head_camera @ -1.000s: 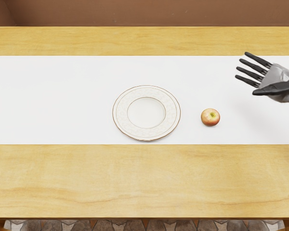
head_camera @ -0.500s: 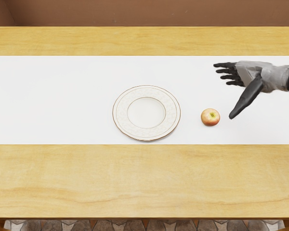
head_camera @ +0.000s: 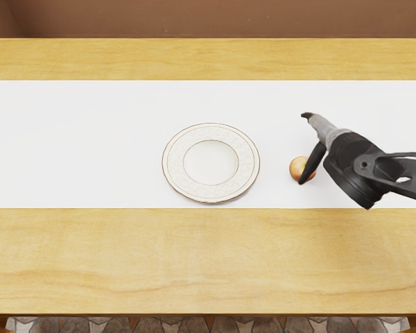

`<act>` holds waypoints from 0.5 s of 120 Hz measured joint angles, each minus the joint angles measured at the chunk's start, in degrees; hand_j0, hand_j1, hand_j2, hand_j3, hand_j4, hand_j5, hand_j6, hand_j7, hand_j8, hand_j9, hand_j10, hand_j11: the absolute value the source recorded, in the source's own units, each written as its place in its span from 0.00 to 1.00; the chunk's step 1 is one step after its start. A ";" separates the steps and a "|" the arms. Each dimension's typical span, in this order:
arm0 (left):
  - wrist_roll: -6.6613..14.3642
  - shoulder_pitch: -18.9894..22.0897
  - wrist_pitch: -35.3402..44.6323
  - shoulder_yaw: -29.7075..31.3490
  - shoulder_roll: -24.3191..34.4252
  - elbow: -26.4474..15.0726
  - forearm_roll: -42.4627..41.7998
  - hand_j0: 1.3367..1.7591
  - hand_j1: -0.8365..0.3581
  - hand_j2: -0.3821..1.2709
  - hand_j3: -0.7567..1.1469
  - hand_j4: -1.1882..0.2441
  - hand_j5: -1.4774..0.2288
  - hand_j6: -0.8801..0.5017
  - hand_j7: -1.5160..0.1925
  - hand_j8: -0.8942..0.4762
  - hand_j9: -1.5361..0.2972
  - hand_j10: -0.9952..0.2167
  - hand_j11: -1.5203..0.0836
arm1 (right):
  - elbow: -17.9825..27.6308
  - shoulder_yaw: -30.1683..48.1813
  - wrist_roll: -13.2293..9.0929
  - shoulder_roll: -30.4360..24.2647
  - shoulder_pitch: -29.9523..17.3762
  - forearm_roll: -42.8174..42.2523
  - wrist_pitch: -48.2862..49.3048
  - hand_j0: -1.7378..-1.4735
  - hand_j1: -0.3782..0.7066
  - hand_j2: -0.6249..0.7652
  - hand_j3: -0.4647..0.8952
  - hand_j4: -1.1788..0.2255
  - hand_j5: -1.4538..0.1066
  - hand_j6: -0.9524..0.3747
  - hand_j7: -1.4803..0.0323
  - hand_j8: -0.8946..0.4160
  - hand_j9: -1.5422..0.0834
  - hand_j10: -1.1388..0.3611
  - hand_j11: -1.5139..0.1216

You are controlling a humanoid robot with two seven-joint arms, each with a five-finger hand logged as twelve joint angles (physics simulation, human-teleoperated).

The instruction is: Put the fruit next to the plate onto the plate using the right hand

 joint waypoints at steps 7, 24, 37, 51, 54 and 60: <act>0.00 0.00 0.00 0.00 0.00 0.00 0.00 0.76 0.98 0.23 0.40 0.82 0.86 0.63 0.88 0.64 0.83 0.81 0.94 | -0.37 -1.70 0.00 1.55 0.23 0.01 -1.03 0.30 0.09 0.44 0.34 0.80 0.89 0.67 0.93 0.64 0.90 0.72 0.88; 0.00 0.02 0.00 0.00 0.00 0.00 0.01 0.76 0.98 0.23 0.40 0.82 0.86 0.63 0.88 0.64 0.83 0.81 0.94 | -0.90 -4.53 -0.01 3.61 0.61 0.26 -2.05 0.30 0.14 0.44 0.34 0.77 0.85 0.64 0.89 0.60 0.87 0.69 0.84; 0.00 0.00 0.00 0.00 0.00 0.00 0.01 0.76 0.98 0.23 0.40 0.82 0.86 0.63 0.88 0.64 0.83 0.81 0.94 | -1.02 -5.58 -0.01 4.05 0.77 0.33 -2.28 0.30 0.19 0.43 0.34 0.73 0.81 0.60 0.85 0.57 0.83 0.66 0.81; 0.00 0.00 0.00 0.00 0.00 0.00 0.00 0.76 0.98 0.23 0.40 0.82 0.86 0.63 0.88 0.64 0.83 0.81 0.94 | -1.10 -6.15 -0.01 4.18 0.95 0.35 -2.36 0.30 0.25 0.42 0.34 0.69 0.76 0.56 0.80 0.53 0.79 0.62 0.76; 0.00 0.00 0.00 0.00 0.00 0.00 0.00 0.76 0.98 0.23 0.40 0.82 0.86 0.63 0.88 0.64 0.83 0.81 0.94 | -1.10 -6.21 -0.01 4.19 1.05 0.36 -2.37 0.30 0.27 0.42 0.34 0.68 0.75 0.55 0.79 0.51 0.77 0.61 0.75; 0.00 0.00 0.00 0.00 0.00 0.00 0.00 0.76 0.98 0.23 0.40 0.82 0.86 0.63 0.88 0.64 0.83 0.81 0.94 | -1.11 -6.29 -0.01 4.19 1.33 0.36 -2.38 0.30 0.30 0.41 0.34 0.66 0.72 0.53 0.76 0.49 0.75 0.59 0.73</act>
